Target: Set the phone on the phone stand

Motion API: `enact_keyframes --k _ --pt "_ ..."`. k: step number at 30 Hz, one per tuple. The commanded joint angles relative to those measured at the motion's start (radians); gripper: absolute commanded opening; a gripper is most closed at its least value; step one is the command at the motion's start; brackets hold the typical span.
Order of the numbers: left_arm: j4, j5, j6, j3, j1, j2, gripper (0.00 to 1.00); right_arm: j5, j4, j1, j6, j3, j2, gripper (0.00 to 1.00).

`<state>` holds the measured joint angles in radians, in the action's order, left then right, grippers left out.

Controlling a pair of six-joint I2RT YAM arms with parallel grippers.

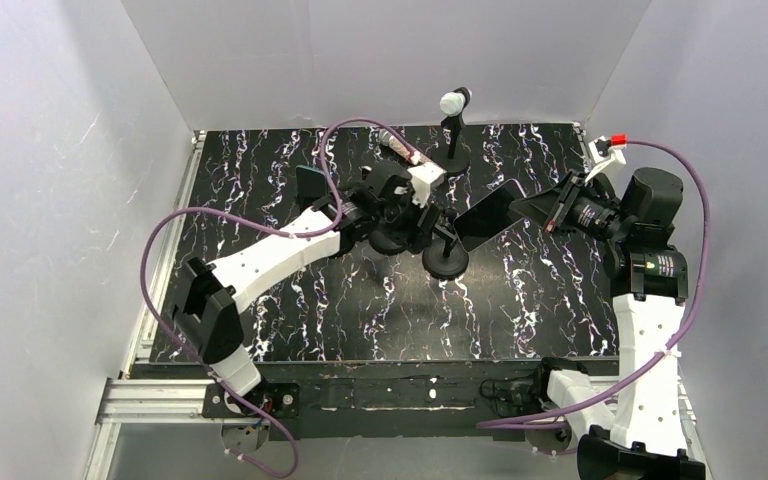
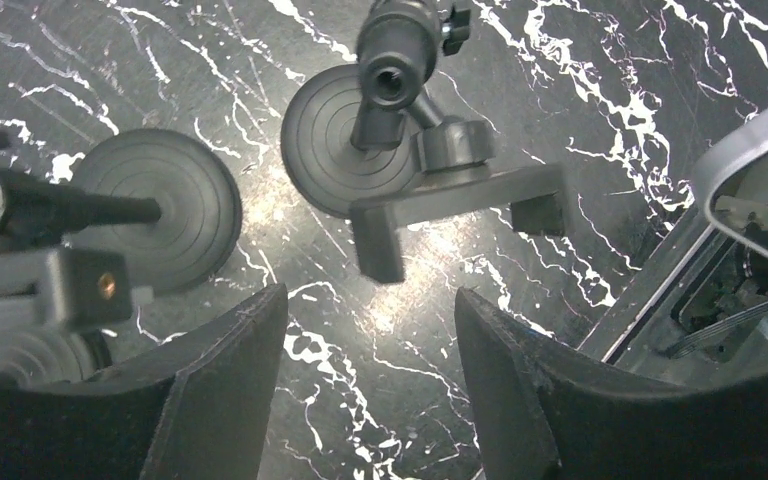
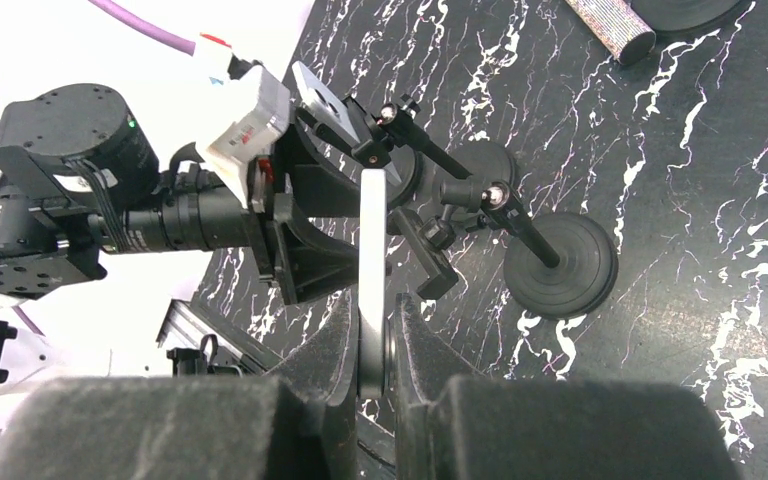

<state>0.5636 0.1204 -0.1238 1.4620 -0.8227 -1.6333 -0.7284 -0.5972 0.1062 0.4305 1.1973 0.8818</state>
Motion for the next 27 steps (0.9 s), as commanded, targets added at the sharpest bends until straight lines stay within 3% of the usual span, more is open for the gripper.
enact_keyframes --k 1,9,12,17,21,27 --pt "-0.021 -0.029 0.067 0.064 -0.019 -0.039 0.59 -0.009 0.046 0.009 0.006 0.048 -0.008 0.01" --pt "-0.018 -0.081 0.08 0.114 -0.022 -0.1 0.47 -0.051 0.061 0.009 0.014 0.041 0.003 0.01" --pt "-0.018 -0.104 0.084 0.115 -0.023 -0.092 0.48 -0.066 0.067 0.008 0.019 0.039 0.008 0.01" --pt "-0.02 -0.107 0.094 0.108 -0.025 -0.058 0.58 -0.077 0.078 0.009 0.024 0.029 0.014 0.01" --pt "-0.046 -0.072 0.113 0.085 -0.025 -0.027 0.58 -0.083 0.082 0.009 0.025 0.027 0.016 0.01" --pt "-0.053 -0.073 0.119 0.077 -0.025 -0.006 0.47 -0.092 0.09 0.009 0.033 0.016 0.016 0.01"
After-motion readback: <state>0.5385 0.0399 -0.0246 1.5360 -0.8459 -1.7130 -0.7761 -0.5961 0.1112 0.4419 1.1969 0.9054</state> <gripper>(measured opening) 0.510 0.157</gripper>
